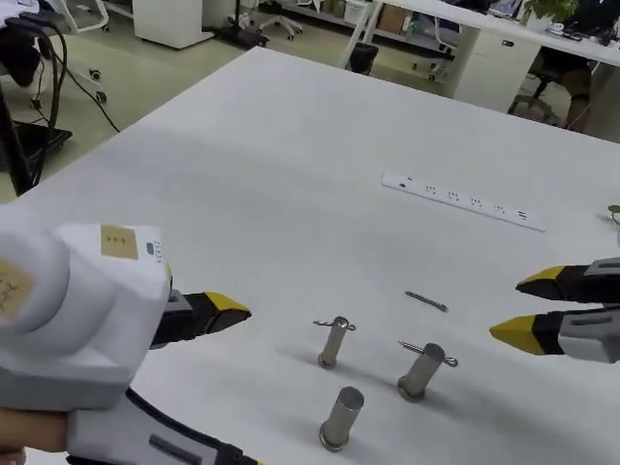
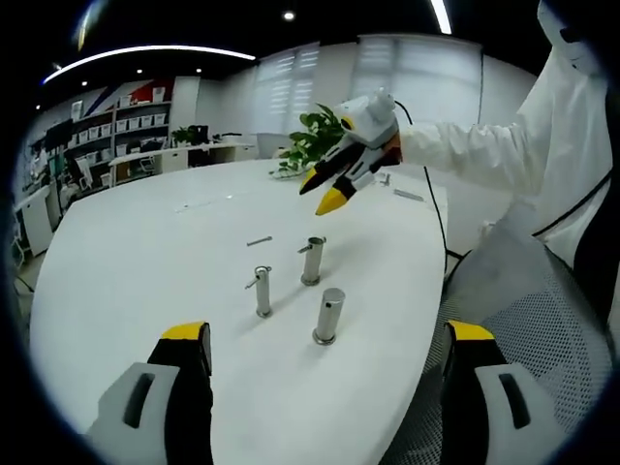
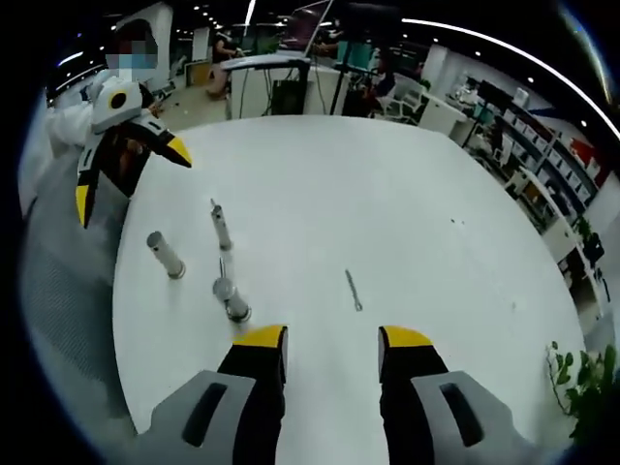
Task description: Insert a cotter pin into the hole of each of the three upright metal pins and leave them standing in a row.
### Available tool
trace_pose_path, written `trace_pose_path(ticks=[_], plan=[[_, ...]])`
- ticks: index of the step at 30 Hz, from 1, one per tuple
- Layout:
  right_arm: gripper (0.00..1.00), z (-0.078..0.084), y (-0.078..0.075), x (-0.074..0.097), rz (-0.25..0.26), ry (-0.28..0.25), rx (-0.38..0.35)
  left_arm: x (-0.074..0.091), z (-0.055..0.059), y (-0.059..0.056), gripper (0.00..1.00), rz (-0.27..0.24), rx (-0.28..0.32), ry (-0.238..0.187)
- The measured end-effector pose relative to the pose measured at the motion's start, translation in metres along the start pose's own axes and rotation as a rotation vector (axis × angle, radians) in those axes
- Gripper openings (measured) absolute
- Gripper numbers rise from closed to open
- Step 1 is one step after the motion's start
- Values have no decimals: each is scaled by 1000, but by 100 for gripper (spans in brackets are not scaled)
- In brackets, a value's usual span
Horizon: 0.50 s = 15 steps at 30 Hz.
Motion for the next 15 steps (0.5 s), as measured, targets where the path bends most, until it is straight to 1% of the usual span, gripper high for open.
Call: trace_pose_path(ticks=[2,4,6,9,13,15], plan=[[29,-3,-3,-10,-24,5,10,2,2,1,99,-4,28,-5],[23,-5,-6,-20,-52,11,17,5,3,2,99,-18,28,-2],[19,-5,-9,-29,-70,31,32,8,4,4,99,-30,35,-4],[18,-4,-13,-40,-92,67,68,11,4,6,99,-45,51,-12],[14,-2,-18,-54,-117,99,79,15,5,7,99,-59,63,-19],[11,0,-20,-62,-124,115,86,16,6,8,99,-65,67,-15]])
Point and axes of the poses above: the centre of the closed fingertips' face, and the gripper's own axes: x roughly backward along the fingers, y roughly to its left, z roughly out of its underside, the point moved 2 cm from there along x, roughly backward along the fingers, and after that the axes turned 3 degrees about x, right-handed, at the moved point
